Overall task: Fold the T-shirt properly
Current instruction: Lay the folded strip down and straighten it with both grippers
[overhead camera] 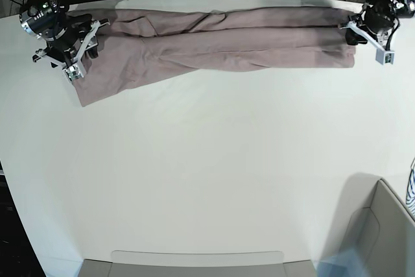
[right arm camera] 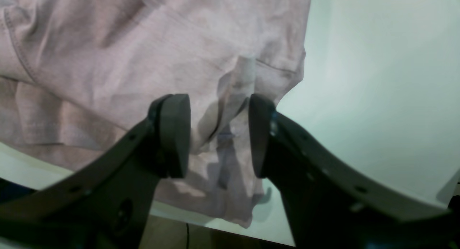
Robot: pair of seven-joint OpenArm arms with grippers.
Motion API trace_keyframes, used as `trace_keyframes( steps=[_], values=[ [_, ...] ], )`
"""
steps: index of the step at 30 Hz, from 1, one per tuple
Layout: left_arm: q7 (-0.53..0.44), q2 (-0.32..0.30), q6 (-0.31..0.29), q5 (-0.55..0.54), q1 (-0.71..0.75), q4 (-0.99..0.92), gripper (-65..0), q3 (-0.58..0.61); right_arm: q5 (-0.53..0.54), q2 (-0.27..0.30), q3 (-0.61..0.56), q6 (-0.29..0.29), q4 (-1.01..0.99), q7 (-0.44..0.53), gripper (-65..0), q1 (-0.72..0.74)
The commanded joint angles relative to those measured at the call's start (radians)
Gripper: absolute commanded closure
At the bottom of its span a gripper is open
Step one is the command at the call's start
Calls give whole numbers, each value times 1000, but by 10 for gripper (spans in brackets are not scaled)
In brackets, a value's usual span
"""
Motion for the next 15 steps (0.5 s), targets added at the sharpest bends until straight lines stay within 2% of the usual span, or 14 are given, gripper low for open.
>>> trace_keyframes(
  steps=[1, 8, 15],
  values=[
    [-20, -21, -6, -12, -24, -9, -193, -8, 4, 14, 5, 12, 11, 10, -269, 2],
    [-12, -21, -12, -21, -56, -71, -193, -3, 4, 34, 5, 12, -17, 13, -269, 3],
    [-22, -45, -13, -30, -28, -137, -193, 121, 4, 37, 5, 12, -23, 13, -269, 6]
  ],
)
